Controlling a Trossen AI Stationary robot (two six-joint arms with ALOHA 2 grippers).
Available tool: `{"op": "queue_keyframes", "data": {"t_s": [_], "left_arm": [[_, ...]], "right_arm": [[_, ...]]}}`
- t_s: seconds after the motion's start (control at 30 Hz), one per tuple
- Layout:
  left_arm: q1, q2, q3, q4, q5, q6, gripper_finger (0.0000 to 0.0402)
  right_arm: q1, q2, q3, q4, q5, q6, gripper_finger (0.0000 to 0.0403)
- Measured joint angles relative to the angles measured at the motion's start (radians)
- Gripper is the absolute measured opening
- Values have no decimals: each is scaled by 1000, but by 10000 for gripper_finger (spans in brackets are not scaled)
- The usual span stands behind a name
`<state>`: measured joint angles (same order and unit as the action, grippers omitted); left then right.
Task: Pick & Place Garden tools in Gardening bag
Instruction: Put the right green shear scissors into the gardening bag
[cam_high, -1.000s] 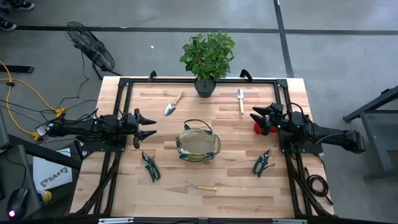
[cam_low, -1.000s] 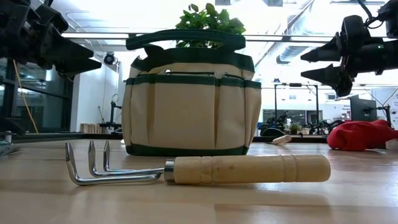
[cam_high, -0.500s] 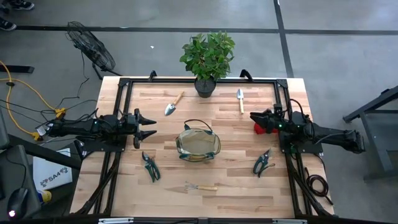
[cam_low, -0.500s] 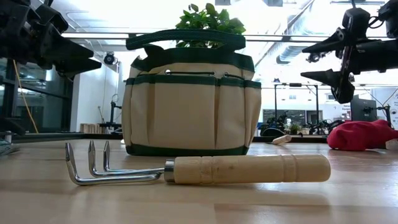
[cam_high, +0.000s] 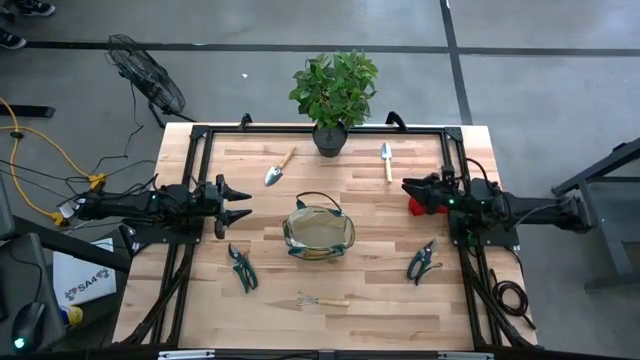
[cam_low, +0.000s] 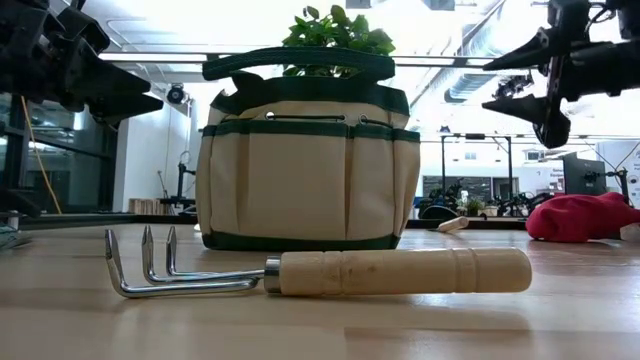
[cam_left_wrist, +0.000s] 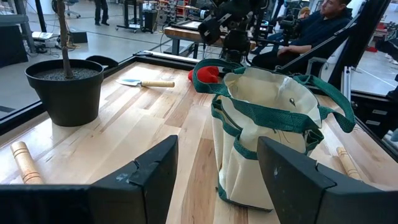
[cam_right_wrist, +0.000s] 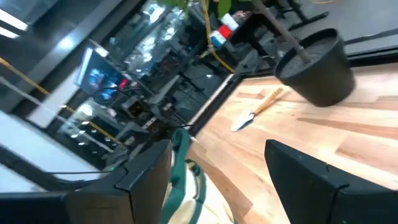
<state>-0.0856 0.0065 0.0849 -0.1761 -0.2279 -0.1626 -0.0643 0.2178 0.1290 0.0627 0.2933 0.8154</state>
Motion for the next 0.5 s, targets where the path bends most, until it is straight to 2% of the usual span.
{"op": "queue_keyframes", "data": {"t_s": [0.13, 0.5], "left_arm": [[0, 0, 0, 0, 0, 0, 213], [0, 0, 0, 0, 0, 0, 213]], "right_arm": [[28, 94, 55, -12, 51, 15, 252], [67, 370, 239, -69, 52, 139, 252]]}}
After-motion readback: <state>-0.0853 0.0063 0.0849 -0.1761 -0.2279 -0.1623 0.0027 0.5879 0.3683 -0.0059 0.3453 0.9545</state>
